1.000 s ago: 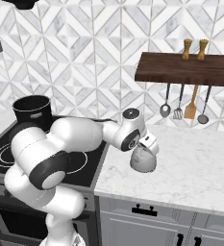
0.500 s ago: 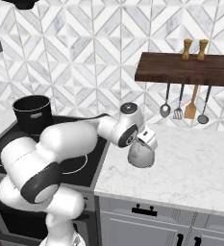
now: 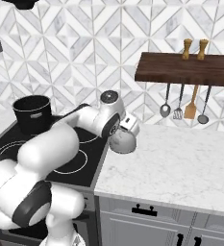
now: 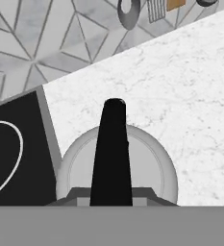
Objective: Pick the kettle from the counter and place it on a stove burner. Then turn the burner on.
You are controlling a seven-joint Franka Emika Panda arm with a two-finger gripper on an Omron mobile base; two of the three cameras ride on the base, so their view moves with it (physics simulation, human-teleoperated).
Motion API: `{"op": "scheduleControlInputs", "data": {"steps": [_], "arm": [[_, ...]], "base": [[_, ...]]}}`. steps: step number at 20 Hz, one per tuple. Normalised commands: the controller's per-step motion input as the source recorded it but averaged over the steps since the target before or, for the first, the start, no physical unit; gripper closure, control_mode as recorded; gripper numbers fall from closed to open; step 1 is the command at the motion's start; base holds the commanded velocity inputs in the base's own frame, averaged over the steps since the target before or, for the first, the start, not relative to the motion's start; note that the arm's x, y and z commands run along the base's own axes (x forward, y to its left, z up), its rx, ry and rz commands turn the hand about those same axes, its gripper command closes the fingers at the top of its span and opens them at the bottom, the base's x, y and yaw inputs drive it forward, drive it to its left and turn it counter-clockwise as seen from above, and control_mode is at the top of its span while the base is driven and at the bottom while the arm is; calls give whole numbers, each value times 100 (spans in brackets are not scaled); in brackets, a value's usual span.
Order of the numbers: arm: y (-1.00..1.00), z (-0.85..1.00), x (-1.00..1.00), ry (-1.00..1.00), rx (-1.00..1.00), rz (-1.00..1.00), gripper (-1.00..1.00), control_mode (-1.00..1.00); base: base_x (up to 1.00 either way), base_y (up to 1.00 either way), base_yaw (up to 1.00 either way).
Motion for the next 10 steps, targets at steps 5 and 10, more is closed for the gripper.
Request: {"op": "scheduleControlInputs", "data": {"steps": [5, 10], "arm": [[100, 8, 34, -2, 0, 23, 100, -100], [100, 1, 53, -7, 0, 21, 100, -100]], "base": [[0, 0, 0], [0, 0, 0]]}}
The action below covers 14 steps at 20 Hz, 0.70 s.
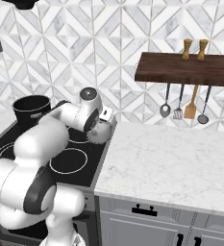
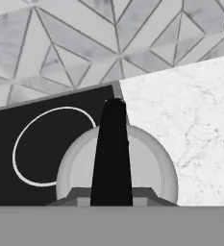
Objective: Pick the kettle from the counter and place it on a stove burner. Then turn the burner on.
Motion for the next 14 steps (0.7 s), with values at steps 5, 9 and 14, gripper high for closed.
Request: {"op": "scheduleControlInputs", "data": {"steps": [5, 9, 14], "arm": [[90, -1, 57, -16, -2, 15, 100, -100], [63, -16, 42, -21, -11, 8, 100, -100], [66, -32, 37, -15, -20, 1, 100, -100]], "base": [[0, 0, 0], [0, 0, 0], [0, 0, 0]]}}
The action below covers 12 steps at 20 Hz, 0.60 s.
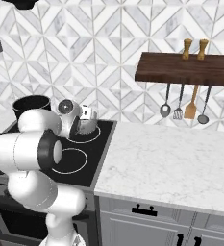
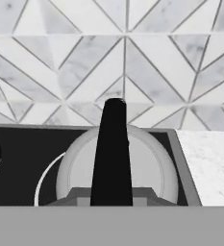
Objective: Pick the kettle from the counter and place it on a stove burner. Then turn the burner on.
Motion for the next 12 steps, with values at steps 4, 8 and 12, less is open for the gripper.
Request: {"op": "scheduleControlInputs", "data": {"steps": [4, 8, 12], "arm": [[41, -3, 14, 0, -18, 0, 100, -100], [17, 21, 0, 3, -4, 0, 100, -100], [37, 33, 3, 14, 0, 1, 100, -100]], "base": [[0, 0, 0], [0, 0, 0], [0, 0, 0]]}}
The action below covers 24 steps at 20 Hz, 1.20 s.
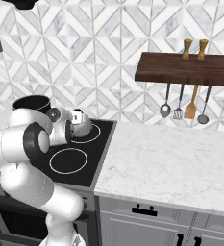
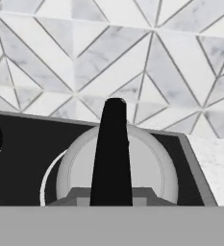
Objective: Pick the kettle from the counter and place it on a stove burner. Then turn the burner on.
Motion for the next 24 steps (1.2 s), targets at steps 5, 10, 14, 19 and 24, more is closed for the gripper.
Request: {"op": "scheduleControlInputs", "data": {"steps": [5, 10, 14, 19, 24], "arm": [[24, 13, 21, 23, 0, 5, 100, -100], [0, 0, 40, 13, 0, 5, 100, -100], [-4, -2, 22, 4, 0, 3, 100, -100], [-11, -10, 0, 0, 0, 0, 100, -100], [-16, -24, 9, 0, 0, 0, 100, -100]], "base": [[0, 0, 0], [0, 0, 0], [0, 0, 0], [0, 0, 0], [0, 0, 0]]}}
